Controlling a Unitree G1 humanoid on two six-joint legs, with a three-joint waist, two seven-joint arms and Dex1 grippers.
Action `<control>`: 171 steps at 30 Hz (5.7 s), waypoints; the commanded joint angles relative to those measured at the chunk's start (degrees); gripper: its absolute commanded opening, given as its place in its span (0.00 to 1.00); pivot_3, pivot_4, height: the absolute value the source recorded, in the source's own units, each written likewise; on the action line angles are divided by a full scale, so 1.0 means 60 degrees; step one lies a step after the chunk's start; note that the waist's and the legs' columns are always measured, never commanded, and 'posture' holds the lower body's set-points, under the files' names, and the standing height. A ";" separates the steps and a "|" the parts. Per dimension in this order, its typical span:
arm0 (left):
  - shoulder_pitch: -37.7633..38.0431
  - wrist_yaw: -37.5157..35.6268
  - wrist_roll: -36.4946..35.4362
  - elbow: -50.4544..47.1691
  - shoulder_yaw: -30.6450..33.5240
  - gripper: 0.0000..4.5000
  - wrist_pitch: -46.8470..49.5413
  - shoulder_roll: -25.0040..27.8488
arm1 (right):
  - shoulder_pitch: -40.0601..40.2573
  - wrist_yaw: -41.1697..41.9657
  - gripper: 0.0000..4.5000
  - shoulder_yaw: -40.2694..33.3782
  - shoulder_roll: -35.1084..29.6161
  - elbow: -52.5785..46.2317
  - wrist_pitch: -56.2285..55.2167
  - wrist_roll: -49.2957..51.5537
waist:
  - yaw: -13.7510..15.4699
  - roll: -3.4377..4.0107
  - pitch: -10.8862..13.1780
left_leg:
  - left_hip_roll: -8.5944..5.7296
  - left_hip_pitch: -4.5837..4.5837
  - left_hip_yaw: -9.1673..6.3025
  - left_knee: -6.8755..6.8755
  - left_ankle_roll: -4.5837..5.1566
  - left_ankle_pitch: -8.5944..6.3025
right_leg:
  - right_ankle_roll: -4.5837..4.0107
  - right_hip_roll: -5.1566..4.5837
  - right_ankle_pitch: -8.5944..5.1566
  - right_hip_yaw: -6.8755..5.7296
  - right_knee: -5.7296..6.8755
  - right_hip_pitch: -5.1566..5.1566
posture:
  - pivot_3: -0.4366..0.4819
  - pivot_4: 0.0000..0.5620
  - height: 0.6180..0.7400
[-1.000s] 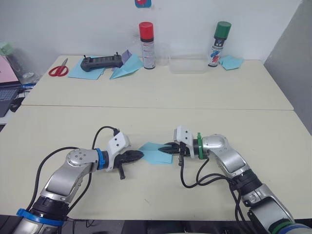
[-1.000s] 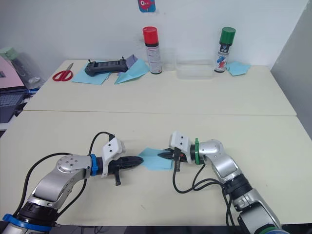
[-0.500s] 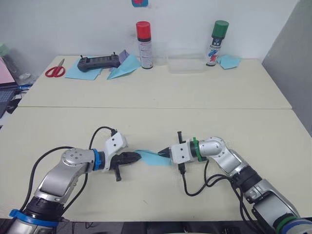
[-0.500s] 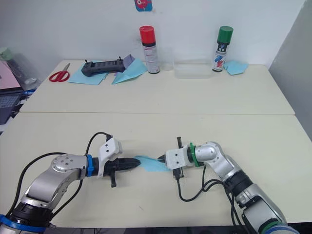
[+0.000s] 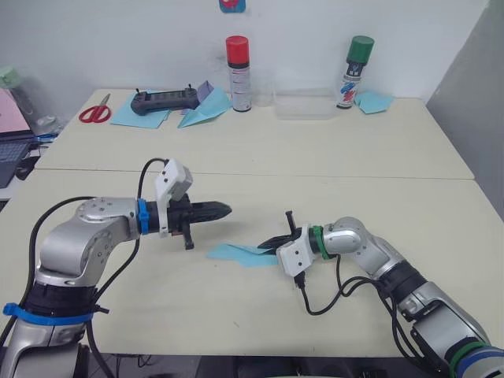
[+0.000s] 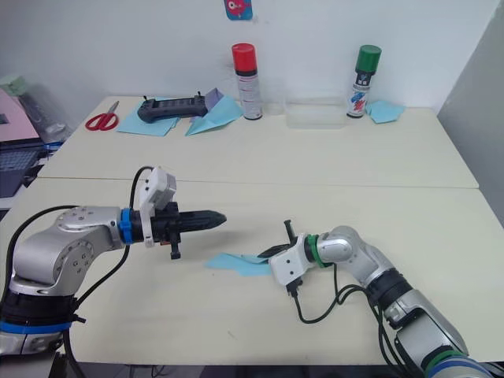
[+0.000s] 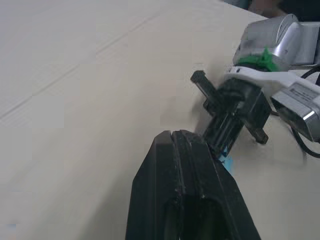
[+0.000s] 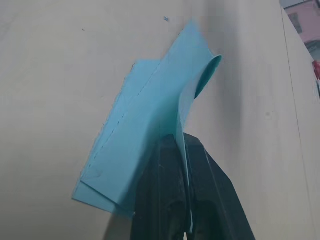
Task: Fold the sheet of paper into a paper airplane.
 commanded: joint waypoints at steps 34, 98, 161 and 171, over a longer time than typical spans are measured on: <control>0.1310 0.0350 0.4011 0.1105 -0.2954 0.00 -0.3452 -0.0463 | 0.1235 0.3717 0.71 -0.0486 -0.3007 -0.3229 0.3063 0.2764 | 0.0242 0.0012 -0.0015 | -0.0012 0.0002 -0.0010 0.0001 0.0002 -0.0001 | -0.0004 -0.0015 -0.0004 -0.0009 -0.0004 0.0016 | 0.48 0.27 1.00; 0.1051 0.0343 0.3260 0.0838 -0.2018 0.00 -0.3452 -0.1567 | 0.2295 -0.0294 0.01 -0.0961 0.0325 -0.4447 1.0980 0.4632 | 0.0139 0.0021 -0.0018 | -0.0003 -0.0020 -0.0011 -0.0001 0.0003 0.0000 | 0.0001 -0.0002 -0.0008 -0.0014 -0.0002 -0.0016 | 0.48 0.27 1.00; 0.9099 0.1088 0.0730 -0.5899 0.3387 1.00 -0.4366 -0.0574 | 0.3625 0.0579 0.63 -0.1673 -0.0861 -0.5992 0.6519 0.3684 | 0.0184 0.0009 0.0008 | 0.0010 -0.0108 0.0027 0.0012 0.0002 -0.0003 | -0.0026 -0.0014 -0.0022 0.0006 0.0002 -0.0121 | 0.48 0.27 1.00; 0.8500 0.2090 0.0782 -0.6186 0.2836 1.00 -0.4022 -0.0721 | 0.3079 0.0000 0.63 -0.1782 0.0344 -0.5054 0.7702 0.3910 | 0.0164 0.0008 0.0007 | 0.0012 -0.0108 0.0022 0.0010 0.0002 -0.0003 | -0.0017 -0.0011 -0.0014 0.0001 0.0009 -0.0119 | 0.48 0.27 1.00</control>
